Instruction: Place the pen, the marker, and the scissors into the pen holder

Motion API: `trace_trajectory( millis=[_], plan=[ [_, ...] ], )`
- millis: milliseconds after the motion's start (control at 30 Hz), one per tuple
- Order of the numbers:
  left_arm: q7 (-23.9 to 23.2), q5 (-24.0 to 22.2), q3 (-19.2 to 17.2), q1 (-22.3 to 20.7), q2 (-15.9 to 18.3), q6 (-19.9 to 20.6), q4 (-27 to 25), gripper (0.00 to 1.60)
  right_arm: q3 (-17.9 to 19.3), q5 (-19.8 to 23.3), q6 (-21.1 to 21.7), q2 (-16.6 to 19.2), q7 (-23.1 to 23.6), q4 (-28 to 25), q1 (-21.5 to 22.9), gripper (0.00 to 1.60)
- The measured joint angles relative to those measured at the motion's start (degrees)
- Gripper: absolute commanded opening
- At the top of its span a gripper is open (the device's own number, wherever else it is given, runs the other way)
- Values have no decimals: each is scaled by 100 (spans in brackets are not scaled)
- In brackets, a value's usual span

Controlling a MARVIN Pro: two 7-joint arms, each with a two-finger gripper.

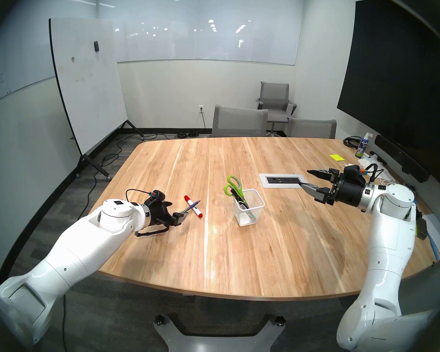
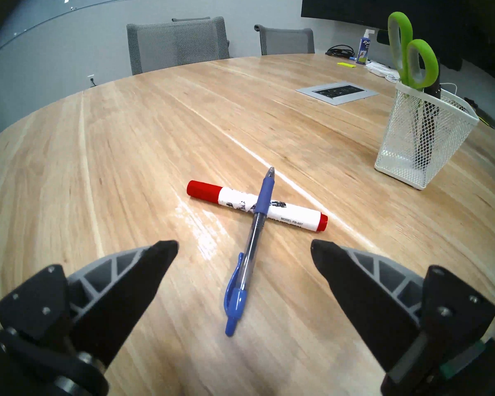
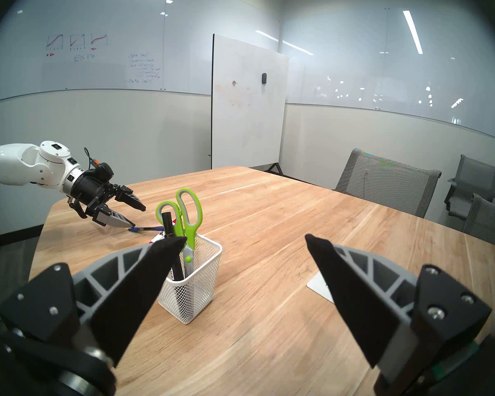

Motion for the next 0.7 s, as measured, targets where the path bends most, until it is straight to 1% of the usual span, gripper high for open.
trace_trajectory(
  millis=[300,700],
  plan=[
    [-132,91,46,-107,-107,-23,223,160,1,-1,0,-1,0,0,1,160],
    [-237,217,101,-230,-250,-31,338,160,1,-2,0,-3,0,0,2,160]
  ],
)
